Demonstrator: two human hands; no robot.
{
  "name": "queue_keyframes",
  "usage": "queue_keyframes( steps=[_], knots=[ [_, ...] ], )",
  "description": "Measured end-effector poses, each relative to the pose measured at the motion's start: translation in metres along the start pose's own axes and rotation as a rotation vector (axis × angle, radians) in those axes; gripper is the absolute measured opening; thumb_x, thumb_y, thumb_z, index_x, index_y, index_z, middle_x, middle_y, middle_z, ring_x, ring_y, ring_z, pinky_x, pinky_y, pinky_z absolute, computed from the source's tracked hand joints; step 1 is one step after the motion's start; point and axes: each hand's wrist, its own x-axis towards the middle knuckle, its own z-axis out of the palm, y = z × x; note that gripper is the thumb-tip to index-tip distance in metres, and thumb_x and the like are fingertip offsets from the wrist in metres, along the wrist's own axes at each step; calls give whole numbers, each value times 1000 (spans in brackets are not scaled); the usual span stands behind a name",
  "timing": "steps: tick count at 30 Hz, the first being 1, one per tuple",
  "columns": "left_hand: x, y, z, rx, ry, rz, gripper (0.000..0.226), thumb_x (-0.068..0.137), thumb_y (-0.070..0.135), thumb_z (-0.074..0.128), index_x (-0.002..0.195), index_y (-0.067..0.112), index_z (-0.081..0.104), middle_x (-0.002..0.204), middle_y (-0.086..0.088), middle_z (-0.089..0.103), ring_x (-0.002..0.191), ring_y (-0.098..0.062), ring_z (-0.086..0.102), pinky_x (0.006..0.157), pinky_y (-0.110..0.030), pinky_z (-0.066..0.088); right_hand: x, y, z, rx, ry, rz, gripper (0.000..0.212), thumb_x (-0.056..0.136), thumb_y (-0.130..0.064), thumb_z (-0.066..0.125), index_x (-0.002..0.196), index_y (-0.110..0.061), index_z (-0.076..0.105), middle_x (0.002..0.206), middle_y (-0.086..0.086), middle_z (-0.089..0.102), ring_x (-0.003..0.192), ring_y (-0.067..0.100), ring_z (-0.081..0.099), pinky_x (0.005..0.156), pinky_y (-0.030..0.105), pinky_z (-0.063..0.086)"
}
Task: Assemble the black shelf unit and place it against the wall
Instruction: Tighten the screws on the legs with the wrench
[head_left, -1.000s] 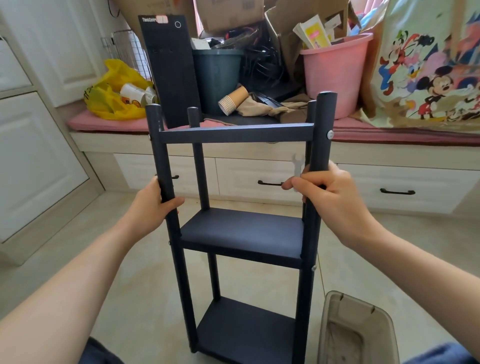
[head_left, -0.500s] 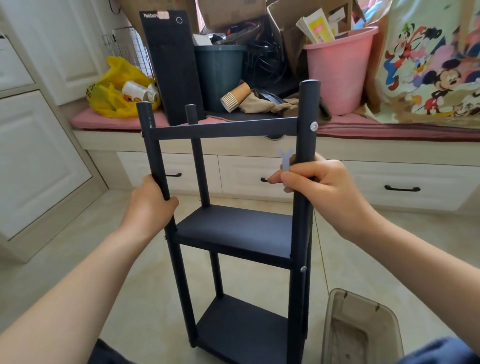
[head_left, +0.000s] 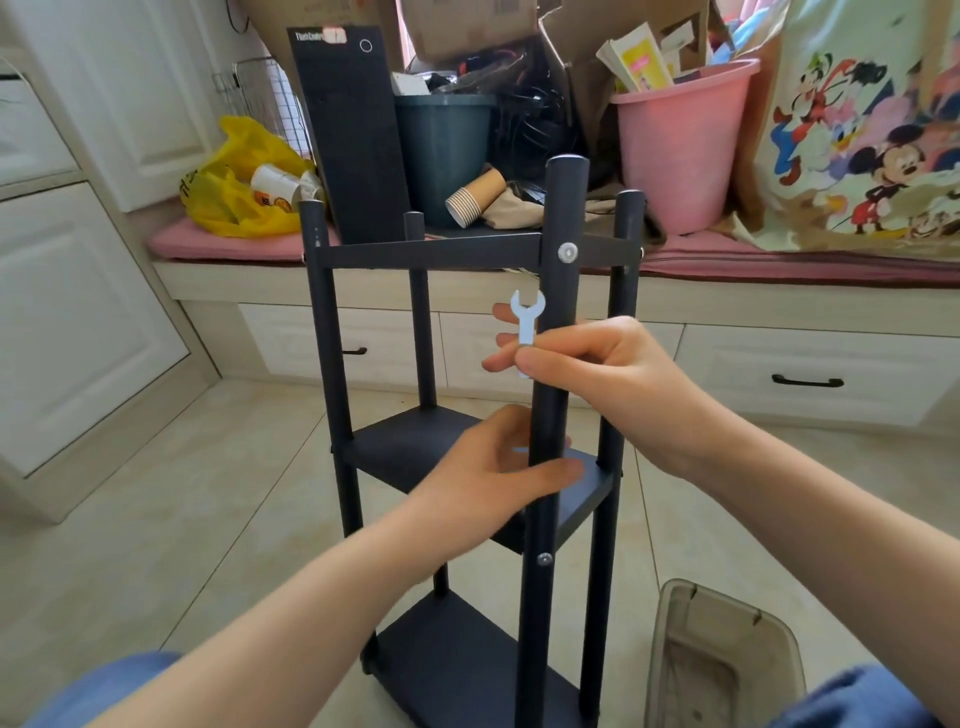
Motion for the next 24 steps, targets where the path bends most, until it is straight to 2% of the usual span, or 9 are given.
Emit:
queue_keyframes(
  steps=[2,4,7,10,12,15,19,22,24],
  knots=[
    [0,3,8,-73,61,70,25,92,28,70,115,23,62,107,9,74,100,-2,69,88,-23,53,0,-3,5,-6,-2,-24,18,96,-16,62,98,-22,79,108,-12,75,110,6,66,95,22,53],
    [-2,6,14,-131,62,135,20,98,19,64,116,12,59,91,-2,74,85,-9,72,82,-21,57,0,-6,10,-23,39,-81,22,95,-11,62,89,-24,79,102,-3,76,102,10,69,90,27,56],
    [-4,8,16,-123,-12,160,17,101,16,58,116,10,52,74,-1,66,71,-13,68,76,-20,57,-1,-6,13,-84,101,-141,36,94,-9,62,74,-36,74,88,12,75,89,23,70,83,37,57],
    [-2,9,13,-100,-70,158,15,101,18,57,115,15,50,72,2,65,72,-14,67,81,-26,59,-3,-3,10,-178,113,-159,21,94,-11,63,85,-20,79,73,6,69,76,18,67,76,31,57],
    [-2,8,11,-84,-107,165,16,101,20,58,115,16,51,74,2,66,74,-15,67,80,-27,59,-5,-1,7,-236,107,-167,17,94,-13,63,89,-14,79,70,1,68,75,16,67,74,29,56],
    [-3,7,7,-75,-145,184,14,101,20,59,112,15,52,77,0,67,75,-18,69,77,-28,59,-9,-2,4,-244,121,-198,16,93,-13,64,88,-14,79,72,2,69,74,16,66,71,24,54],
    [-6,8,3,-93,-230,224,9,102,21,56,108,16,52,80,-5,66,80,-30,70,86,-48,60,-11,-10,2,-208,165,-271,16,94,-12,64,89,-13,79,82,7,73,83,18,67,76,26,55],
    [-11,10,5,-145,-270,248,10,101,29,54,104,20,51,78,-5,62,73,-28,65,84,-55,59,-11,-15,1,-210,182,-301,16,94,-13,64,91,-14,79,81,-3,70,84,14,65,74,23,52],
    [-12,10,6,-191,-268,241,12,99,33,53,99,21,51,77,-3,60,70,-23,62,80,-51,61,-10,-17,2,-230,158,-291,16,95,-12,63,92,-11,79,76,-8,63,82,11,61,76,22,49]
  ],
)
